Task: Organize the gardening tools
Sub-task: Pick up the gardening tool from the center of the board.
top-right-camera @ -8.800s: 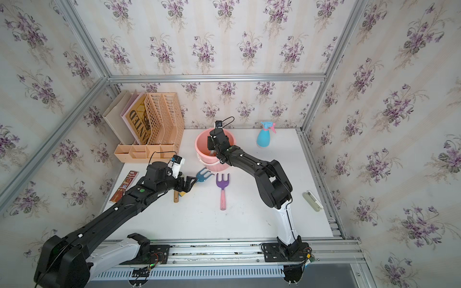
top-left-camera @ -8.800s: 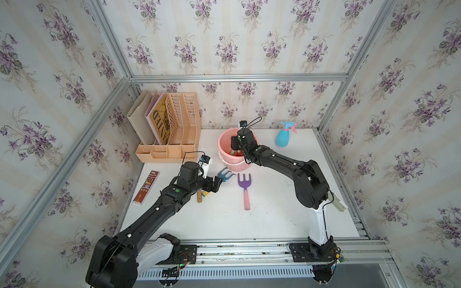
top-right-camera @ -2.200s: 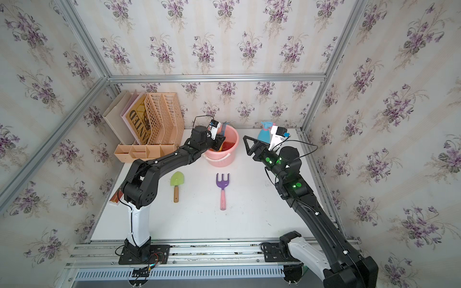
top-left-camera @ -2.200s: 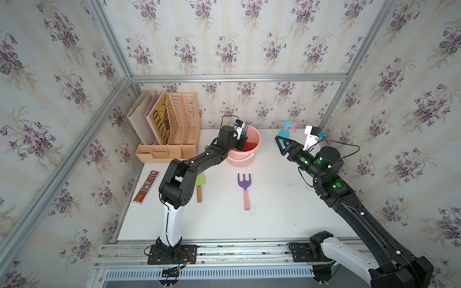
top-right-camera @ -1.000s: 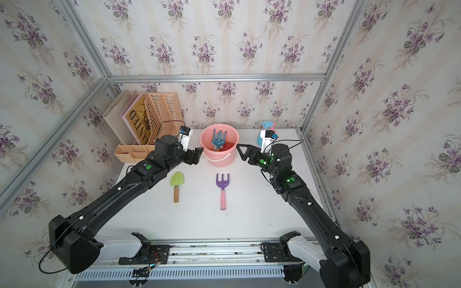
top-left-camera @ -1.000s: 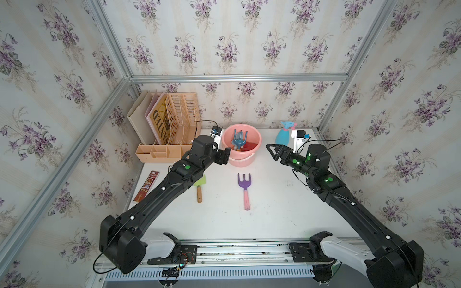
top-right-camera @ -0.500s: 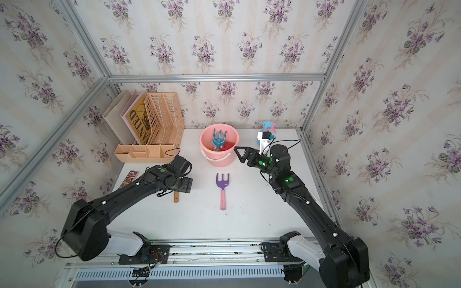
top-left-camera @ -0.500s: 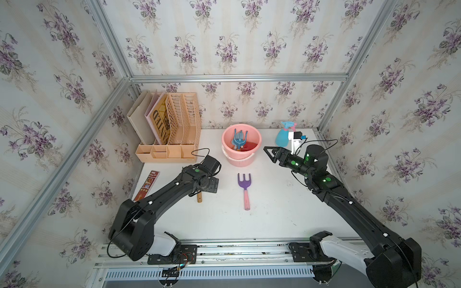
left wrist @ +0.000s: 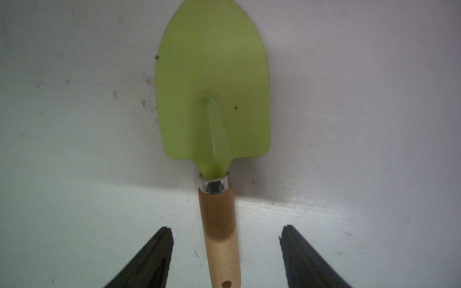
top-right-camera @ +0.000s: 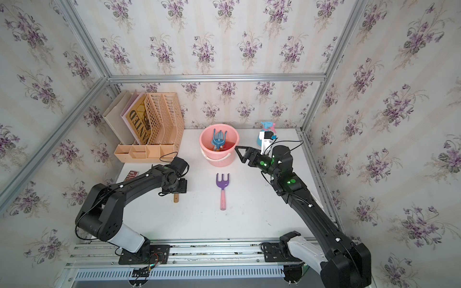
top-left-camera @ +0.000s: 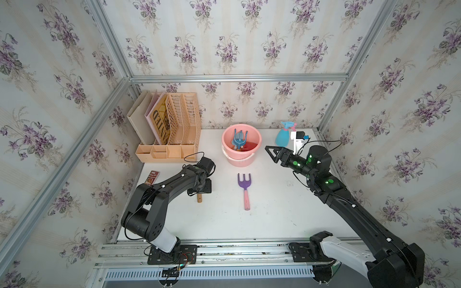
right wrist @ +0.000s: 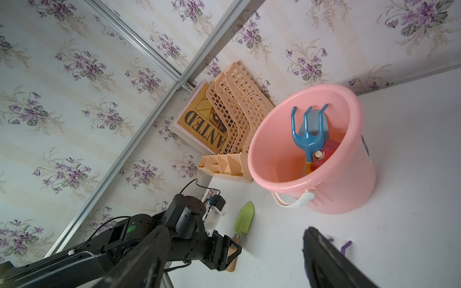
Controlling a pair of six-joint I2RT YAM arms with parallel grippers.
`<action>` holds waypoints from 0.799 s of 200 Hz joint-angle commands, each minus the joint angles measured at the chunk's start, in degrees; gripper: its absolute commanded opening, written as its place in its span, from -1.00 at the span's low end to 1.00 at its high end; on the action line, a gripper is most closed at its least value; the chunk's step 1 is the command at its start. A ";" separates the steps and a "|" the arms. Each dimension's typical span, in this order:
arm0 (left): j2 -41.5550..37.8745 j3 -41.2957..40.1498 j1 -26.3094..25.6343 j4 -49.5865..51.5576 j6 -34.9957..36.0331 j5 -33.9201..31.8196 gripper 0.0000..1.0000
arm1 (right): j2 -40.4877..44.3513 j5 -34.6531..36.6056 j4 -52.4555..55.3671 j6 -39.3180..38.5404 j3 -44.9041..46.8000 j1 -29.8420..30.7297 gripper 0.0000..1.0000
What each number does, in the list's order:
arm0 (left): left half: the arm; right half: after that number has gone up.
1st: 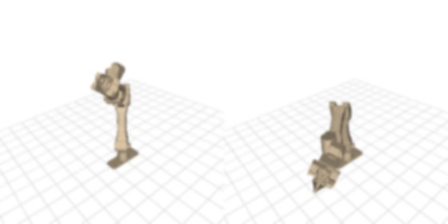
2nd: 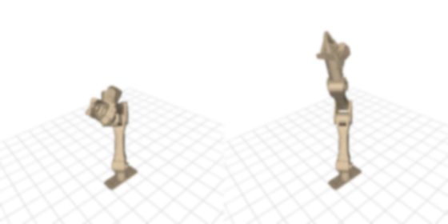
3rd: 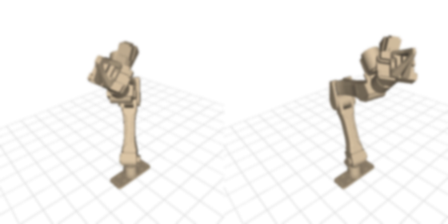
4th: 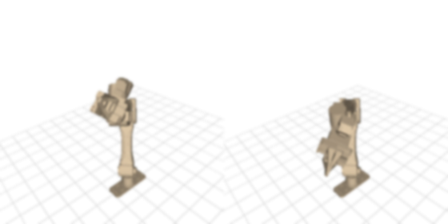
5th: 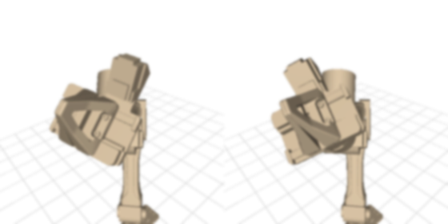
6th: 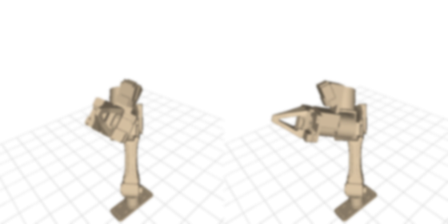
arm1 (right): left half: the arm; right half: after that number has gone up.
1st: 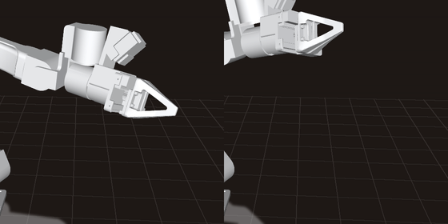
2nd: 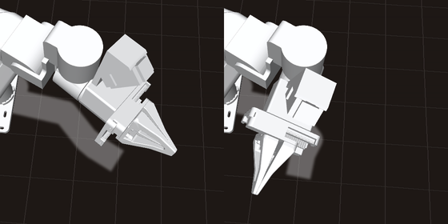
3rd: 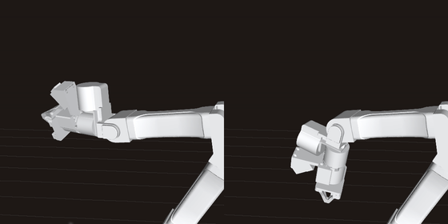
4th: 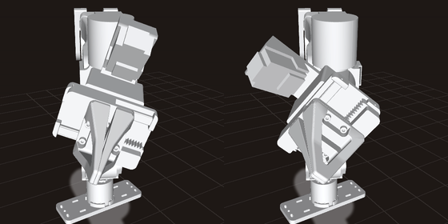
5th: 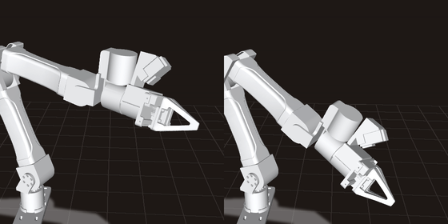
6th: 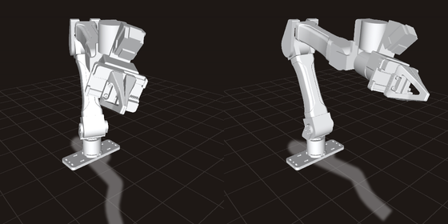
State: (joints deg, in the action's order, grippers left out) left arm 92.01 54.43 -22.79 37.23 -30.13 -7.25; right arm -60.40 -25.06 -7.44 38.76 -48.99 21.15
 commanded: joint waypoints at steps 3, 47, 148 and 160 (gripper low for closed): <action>1.70 0.32 0.89 -2.96 0.42 1.70 0.37 | 0.28 0.25 0.09 -0.71 -0.40 -0.14 0.74; 3.82 -0.12 3.50 -5.83 1.11 3.55 0.12 | 0.87 0.66 1.53 -1.31 -1.01 -0.40 0.74; 1.19 -1.57 5.08 -7.44 1.39 6.69 -1.00 | 1.08 1.32 2.22 -1.49 -1.29 -0.87 0.75; -2.17 -0.83 4.60 -6.85 1.62 6.14 -1.00 | 1.07 1.25 2.20 -1.50 -1.19 -0.85 0.74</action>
State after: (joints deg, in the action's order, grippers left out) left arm 94.19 52.77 -17.50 29.95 -28.86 -1.45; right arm -59.46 -24.43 -5.26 37.56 -49.98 20.25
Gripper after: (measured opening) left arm 0.236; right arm 0.873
